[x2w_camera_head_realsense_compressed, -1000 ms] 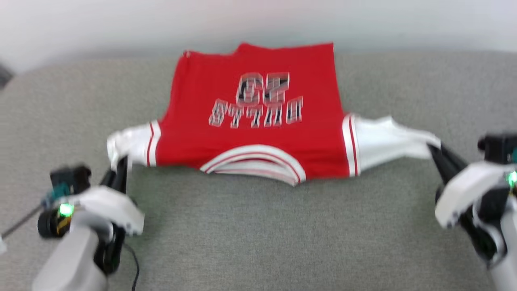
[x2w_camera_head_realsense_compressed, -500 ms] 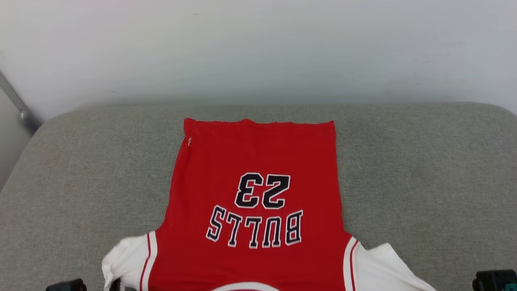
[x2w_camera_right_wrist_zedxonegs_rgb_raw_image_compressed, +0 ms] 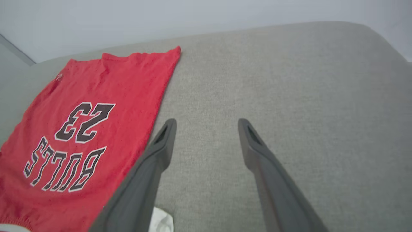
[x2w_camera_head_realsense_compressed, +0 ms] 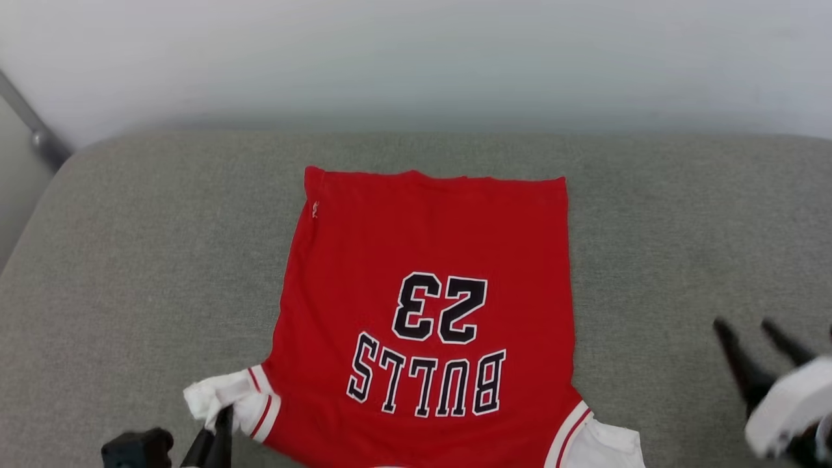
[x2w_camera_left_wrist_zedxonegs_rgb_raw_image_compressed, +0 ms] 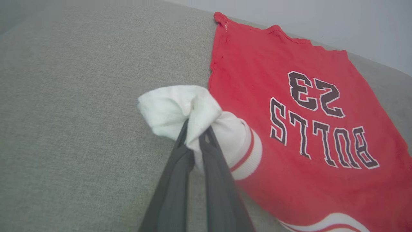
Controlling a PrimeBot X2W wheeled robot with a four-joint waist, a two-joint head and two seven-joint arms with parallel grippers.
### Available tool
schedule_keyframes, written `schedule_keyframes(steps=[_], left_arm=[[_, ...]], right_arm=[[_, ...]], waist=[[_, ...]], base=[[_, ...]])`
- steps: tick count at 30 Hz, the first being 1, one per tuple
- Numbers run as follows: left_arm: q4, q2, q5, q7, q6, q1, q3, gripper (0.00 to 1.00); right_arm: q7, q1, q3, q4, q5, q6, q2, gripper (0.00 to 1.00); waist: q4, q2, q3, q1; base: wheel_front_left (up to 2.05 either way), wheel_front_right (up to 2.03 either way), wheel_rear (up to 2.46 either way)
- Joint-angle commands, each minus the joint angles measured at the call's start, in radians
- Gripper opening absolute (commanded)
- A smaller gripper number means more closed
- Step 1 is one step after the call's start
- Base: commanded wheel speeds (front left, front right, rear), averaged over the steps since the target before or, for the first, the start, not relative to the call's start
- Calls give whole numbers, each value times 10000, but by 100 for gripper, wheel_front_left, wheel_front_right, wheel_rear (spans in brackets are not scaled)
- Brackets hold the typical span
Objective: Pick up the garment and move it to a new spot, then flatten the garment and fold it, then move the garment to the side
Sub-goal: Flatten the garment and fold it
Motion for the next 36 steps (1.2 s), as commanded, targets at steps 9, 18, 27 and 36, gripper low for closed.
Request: schedule_keyframes(steps=[9, 18, 27, 36], left_arm=[[-1150, -631, 857, -637, -188, -1864, -491, 0], [-1165, -1176, 1189, -947, -608, -2952, -937, 0], [-836, -1632, 1257, -1213, -1005, -3632, -1133, 0], [-354, -1851, 1193, -1327, -1226, -3773, -1216, 0]], right_arm=[[1031, -6519, -296, 4803, 198, -4, -989, 100], [3154, -9836, -200, 7686, -902, -4, -1167, 100], [4405, -11192, -498, 9435, -1611, -4, -824, 100], [5387, -10865, -794, 10271, -1917, -4, -616, 0]], waist=[[1496, -1, 1972, 0], [2454, -1, 3151, 0], [2886, -1, 4072, 0], [3057, -1, 4122, 0]], base=[[0, 0, 0], [0, 0, 0], [0, 0, 0], [0, 0, 0]])
